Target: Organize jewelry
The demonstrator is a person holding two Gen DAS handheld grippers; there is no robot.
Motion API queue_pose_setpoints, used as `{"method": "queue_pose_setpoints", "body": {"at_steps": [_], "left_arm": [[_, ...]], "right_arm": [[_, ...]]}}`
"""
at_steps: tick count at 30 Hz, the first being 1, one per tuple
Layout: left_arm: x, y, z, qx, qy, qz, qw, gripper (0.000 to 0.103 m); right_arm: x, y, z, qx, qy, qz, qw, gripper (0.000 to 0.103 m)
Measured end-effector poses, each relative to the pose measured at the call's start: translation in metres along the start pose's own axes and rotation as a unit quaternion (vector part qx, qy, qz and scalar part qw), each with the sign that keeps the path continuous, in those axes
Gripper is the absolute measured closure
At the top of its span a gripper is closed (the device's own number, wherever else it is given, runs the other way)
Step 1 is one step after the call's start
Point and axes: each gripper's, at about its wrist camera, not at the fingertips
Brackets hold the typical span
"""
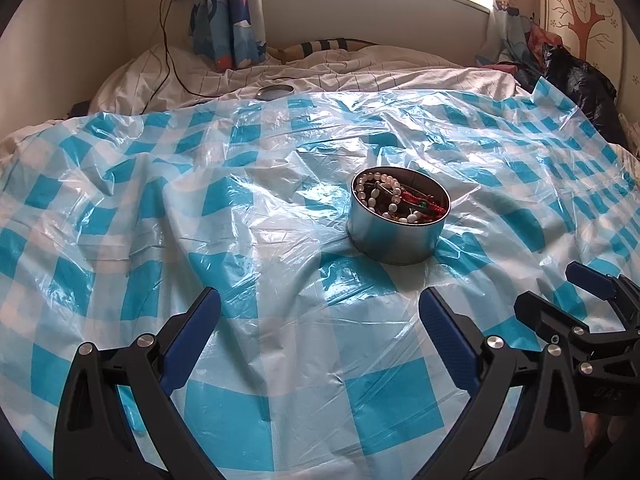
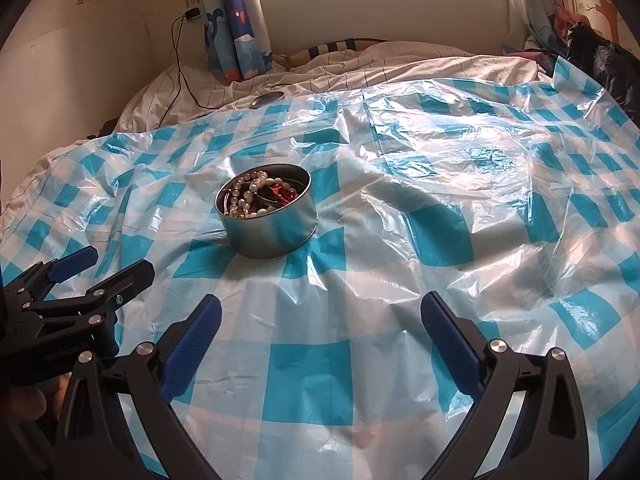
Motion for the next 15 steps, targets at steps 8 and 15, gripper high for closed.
{"method": "queue_pose_setpoints", "body": {"at_steps": [8, 15], "left_arm": [[0.0003, -0.0019, -0.0018, 0.003, -0.002, 0.002, 1.0000, 0.008], [-0.0002, -0.0019, -0.0025, 0.002, -0.002, 0.002, 1.0000, 0.008]], "right_arm": [[0.0030, -0.0027, -0.0015, 0.004, 0.003, 0.003, 1.000, 0.007], [0.0036, -0.0028, -0.0018, 0.006, 0.002, 0.005, 1.000, 0.007]]}}
Point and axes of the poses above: each gripper's, at about its wrist camera, not at the fingertips, and y roughly against the way its jaws point, x to its left, z to its top, and after that the axes turned 15 degrees about y, right-handed
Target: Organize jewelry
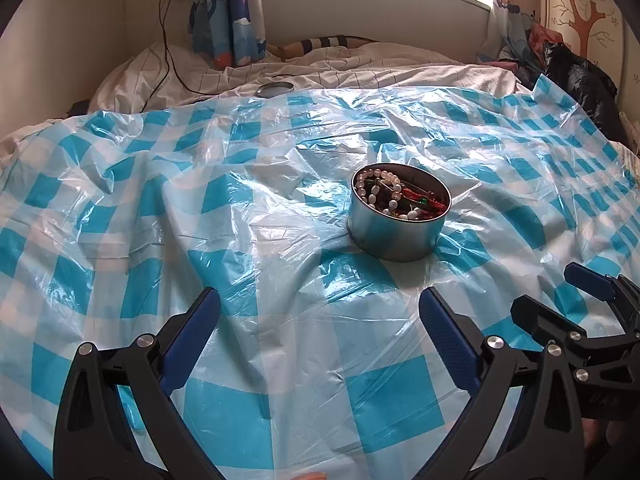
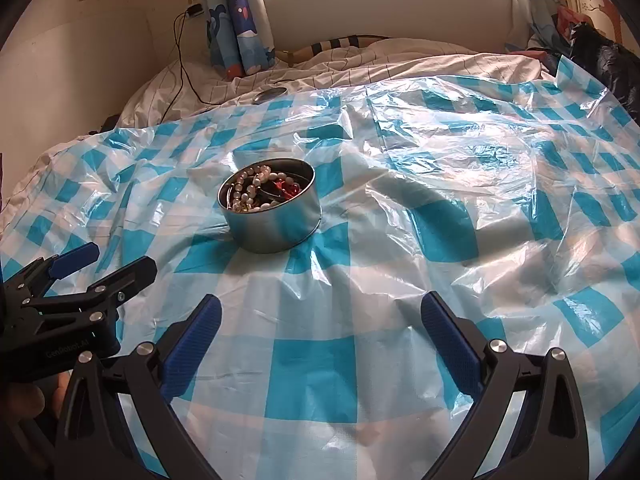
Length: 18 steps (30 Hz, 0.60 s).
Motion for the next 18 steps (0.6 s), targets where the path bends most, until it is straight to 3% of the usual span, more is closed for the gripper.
{"method": "queue_pose_setpoints", "body": {"at_steps": [18], "left_arm": [[0.0001, 0.0007, -0.0001, 0.000, 0.000, 0.000, 1.0000, 0.008]], "right_arm": [[0.0028, -0.0021, -0.0005, 0.004, 0.004, 0.004, 1.000, 0.007]]}}
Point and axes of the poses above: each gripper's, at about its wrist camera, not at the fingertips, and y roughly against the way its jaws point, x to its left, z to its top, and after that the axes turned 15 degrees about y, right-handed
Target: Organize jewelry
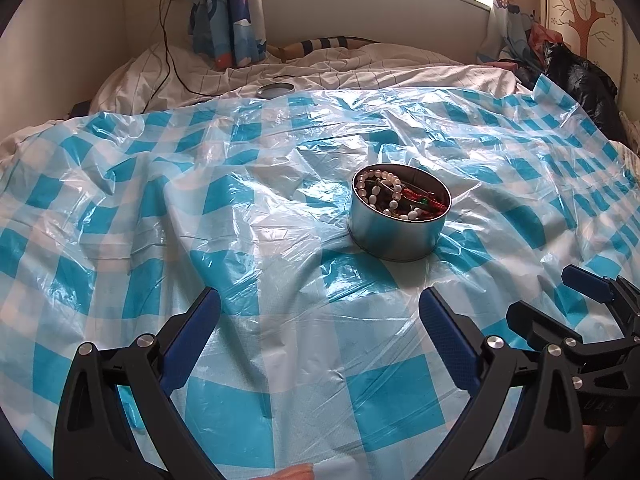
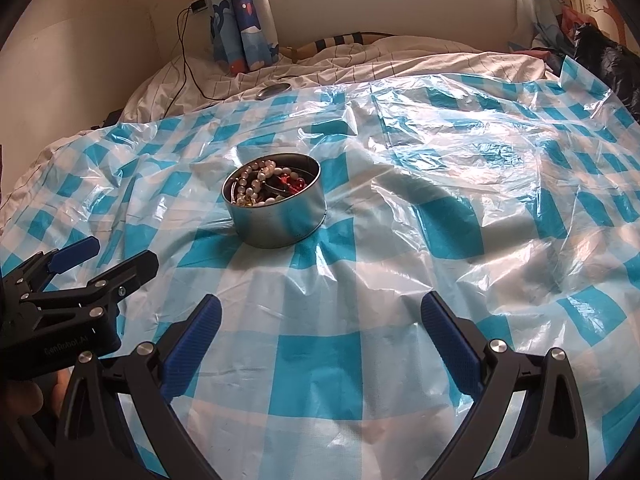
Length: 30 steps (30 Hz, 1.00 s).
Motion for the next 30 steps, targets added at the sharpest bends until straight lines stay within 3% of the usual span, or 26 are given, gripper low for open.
{"method": "queue_pose_setpoints", "body": {"at_steps": [30], "left_arm": [[-0.0007, 0.0074, 0.0014, -0.004, -0.001, -0.001, 1.0000, 0.008]], "right_arm": [[0.0043, 0.0014, -0.0005, 0.000, 0.004, 0.000, 1.000, 0.007]]}}
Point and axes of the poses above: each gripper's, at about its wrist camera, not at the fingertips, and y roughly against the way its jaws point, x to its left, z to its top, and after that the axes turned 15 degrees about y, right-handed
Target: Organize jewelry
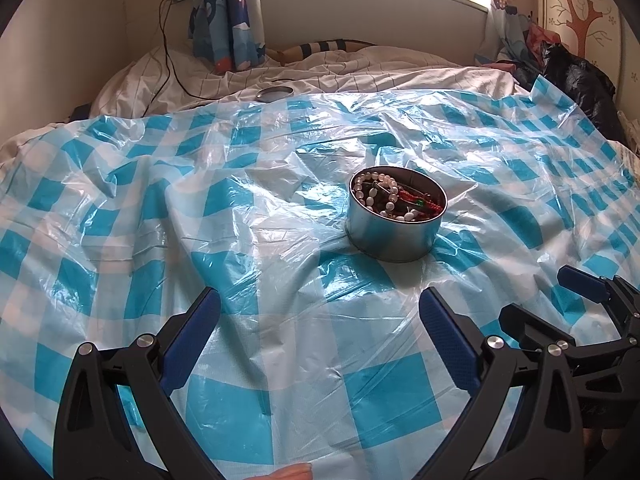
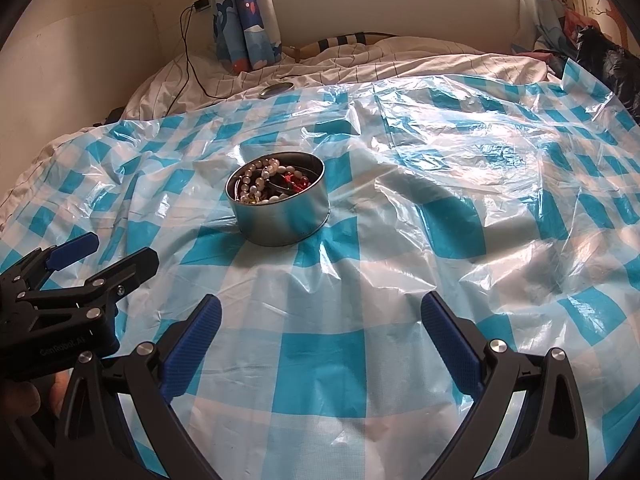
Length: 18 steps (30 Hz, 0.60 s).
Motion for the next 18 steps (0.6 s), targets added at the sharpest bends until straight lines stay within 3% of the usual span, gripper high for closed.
{"method": "queue_pose_setpoints", "body": {"at_steps": [18], "left_arm": [[0.0040, -0.0046, -0.0014, 0.008, 0.004, 0.009, 0.9999, 0.008]], "right_arm": [[-0.0029, -0.0015, -0.0011, 0.004, 0.001, -0.001, 1.000, 0.007]]}}
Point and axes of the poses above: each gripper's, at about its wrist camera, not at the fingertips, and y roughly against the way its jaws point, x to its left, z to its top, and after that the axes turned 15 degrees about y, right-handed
